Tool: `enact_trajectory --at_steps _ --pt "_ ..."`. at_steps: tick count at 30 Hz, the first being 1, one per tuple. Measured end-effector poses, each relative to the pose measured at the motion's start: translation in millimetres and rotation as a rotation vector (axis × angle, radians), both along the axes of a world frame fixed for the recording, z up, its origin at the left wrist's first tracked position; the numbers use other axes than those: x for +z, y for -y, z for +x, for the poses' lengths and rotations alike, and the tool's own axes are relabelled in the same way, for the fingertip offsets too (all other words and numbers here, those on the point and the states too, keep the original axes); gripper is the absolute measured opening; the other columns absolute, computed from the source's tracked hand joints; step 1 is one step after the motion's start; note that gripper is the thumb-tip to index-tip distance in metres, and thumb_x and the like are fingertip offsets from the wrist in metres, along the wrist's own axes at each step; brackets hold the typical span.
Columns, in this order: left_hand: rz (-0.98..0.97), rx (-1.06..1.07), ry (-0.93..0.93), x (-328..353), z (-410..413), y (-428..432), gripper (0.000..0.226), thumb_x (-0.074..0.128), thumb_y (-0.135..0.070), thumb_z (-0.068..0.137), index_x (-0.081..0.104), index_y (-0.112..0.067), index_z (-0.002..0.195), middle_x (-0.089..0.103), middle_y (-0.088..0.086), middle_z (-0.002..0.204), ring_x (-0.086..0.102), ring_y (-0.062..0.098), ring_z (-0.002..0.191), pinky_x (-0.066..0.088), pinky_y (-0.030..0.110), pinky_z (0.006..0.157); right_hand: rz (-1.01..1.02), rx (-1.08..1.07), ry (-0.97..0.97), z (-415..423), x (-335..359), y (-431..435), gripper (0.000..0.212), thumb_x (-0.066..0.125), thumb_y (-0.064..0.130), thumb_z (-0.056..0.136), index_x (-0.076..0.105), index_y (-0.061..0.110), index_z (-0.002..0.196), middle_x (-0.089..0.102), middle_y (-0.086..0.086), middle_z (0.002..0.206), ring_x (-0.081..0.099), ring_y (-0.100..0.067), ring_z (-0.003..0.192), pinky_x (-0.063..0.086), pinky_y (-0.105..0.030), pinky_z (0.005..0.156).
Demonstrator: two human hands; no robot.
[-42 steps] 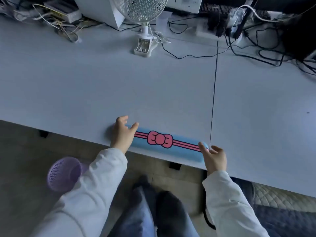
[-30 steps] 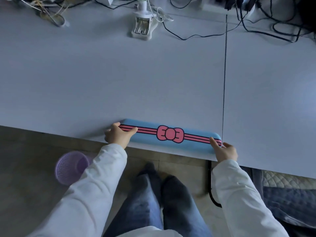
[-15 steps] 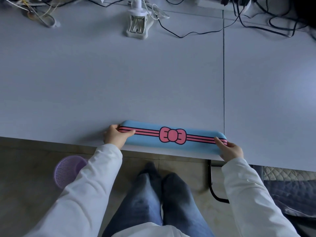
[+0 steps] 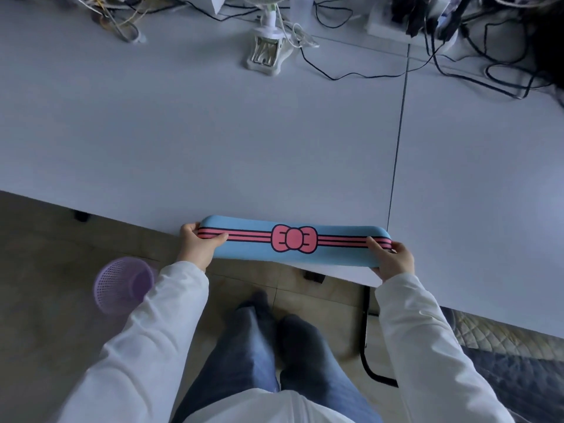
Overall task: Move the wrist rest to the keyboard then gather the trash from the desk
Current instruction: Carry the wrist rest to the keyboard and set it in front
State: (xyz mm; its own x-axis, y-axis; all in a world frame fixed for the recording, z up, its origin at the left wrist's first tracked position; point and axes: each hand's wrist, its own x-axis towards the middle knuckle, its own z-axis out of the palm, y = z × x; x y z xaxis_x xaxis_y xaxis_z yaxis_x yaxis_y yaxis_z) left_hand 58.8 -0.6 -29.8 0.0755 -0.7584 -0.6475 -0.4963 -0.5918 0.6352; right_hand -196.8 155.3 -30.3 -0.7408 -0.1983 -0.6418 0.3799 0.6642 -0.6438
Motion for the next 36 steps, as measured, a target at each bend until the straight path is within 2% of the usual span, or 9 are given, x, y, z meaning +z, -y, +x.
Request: enact_trajectory --at_steps 3,7,10,13,18,23,27,31,36 --pt "-0.014 0.101 -0.035 0 11 -23 0.063 0.071 -0.012 0.074 0.038 -0.004 0.127 0.054 0.017 0.128 0.055 0.032 0.117 0.045 0.038 0.096 -0.025 0.081 -0.02 -3 3 -5 0.042 0.065 0.02 0.079 0.056 -0.002 0.113 0.055 -0.012 0.096 0.053 -0.026 0.089 0.051 -0.042 0.09" --pt "-0.037 0.207 -0.062 2 27 -58 0.063 0.072 -0.012 0.074 0.041 -0.004 0.128 0.055 0.012 0.119 0.056 0.028 0.11 0.047 0.039 0.095 -0.066 0.186 -0.064 -3 5 -12 0.038 0.068 0.023 0.075 0.06 0.003 0.107 0.057 -0.01 0.091 0.055 -0.026 0.089 0.049 -0.051 0.095" --pt "-0.066 0.304 -0.083 3 46 -80 0.062 0.075 -0.013 0.071 0.046 -0.002 0.124 0.06 0.016 0.124 0.059 0.031 0.111 0.047 0.044 0.099 -0.097 0.255 -0.072 5 8 -12 0.027 0.069 0.023 0.075 0.058 0.011 0.096 0.057 -0.008 0.088 0.054 -0.025 0.089 0.049 -0.05 0.095" --pt "-0.092 0.375 -0.061 9 67 -101 0.058 0.074 -0.015 0.072 0.048 0.0 0.122 0.061 0.017 0.121 0.06 0.032 0.11 0.048 0.043 0.098 -0.135 0.322 -0.073 21 14 -8 0.033 0.069 0.024 0.075 0.059 0.008 0.103 0.057 -0.009 0.094 0.055 -0.025 0.091 0.049 -0.048 0.096" --pt "-0.144 0.516 -0.105 22 121 -128 0.049 0.071 -0.01 0.074 0.05 -0.004 0.118 0.059 0.01 0.11 0.059 0.028 0.103 0.046 0.042 0.099 -0.191 0.498 -0.055 67 20 8 0.026 0.068 0.025 0.076 0.055 0.012 0.094 0.055 0.003 0.077 0.056 -0.026 0.093 0.048 -0.048 0.096" --pt "-0.186 0.665 -0.185 25 197 -155 0.052 0.074 -0.008 0.07 0.054 0.003 0.117 0.061 0.026 0.119 0.061 0.037 0.107 0.045 0.052 0.1 -0.224 0.652 -0.056 134 30 25 0.043 0.07 0.03 0.073 0.059 0.006 0.106 0.061 -0.01 0.099 0.06 -0.032 0.102 0.048 -0.049 0.096" --pt "-0.214 0.752 -0.22 28 270 -180 0.051 0.075 -0.019 0.063 0.059 -0.002 0.109 0.063 0.017 0.103 0.06 0.029 0.096 0.047 0.044 0.092 -0.248 0.786 -0.05 207 39 36 0.039 0.068 0.028 0.077 0.059 0.006 0.107 0.06 -0.01 0.096 0.057 -0.026 0.093 0.048 -0.047 0.094" --pt "-0.24 0.871 -0.266 23 349 -206 0.039 0.07 -0.011 0.075 0.058 -0.001 0.111 0.062 0.012 0.097 0.057 0.024 0.091 0.043 0.033 0.083 -0.263 0.864 0.018 287 40 42 0.028 0.069 0.026 0.076 0.059 0.012 0.097 0.061 -0.006 0.087 0.058 -0.028 0.092 0.05 -0.047 0.092" --pt "-0.268 0.934 -0.267 20 422 -235 0.01 0.066 -0.01 0.079 0.061 -0.01 0.088 0.057 0.002 0.074 0.052 0.019 0.076 0.04 0.025 0.064 -0.286 0.951 0.09 370 39 47 0.011 0.067 0.022 0.078 0.061 0.016 0.084 0.061 -0.004 0.084 0.057 -0.027 0.091 0.051 -0.044 0.087"
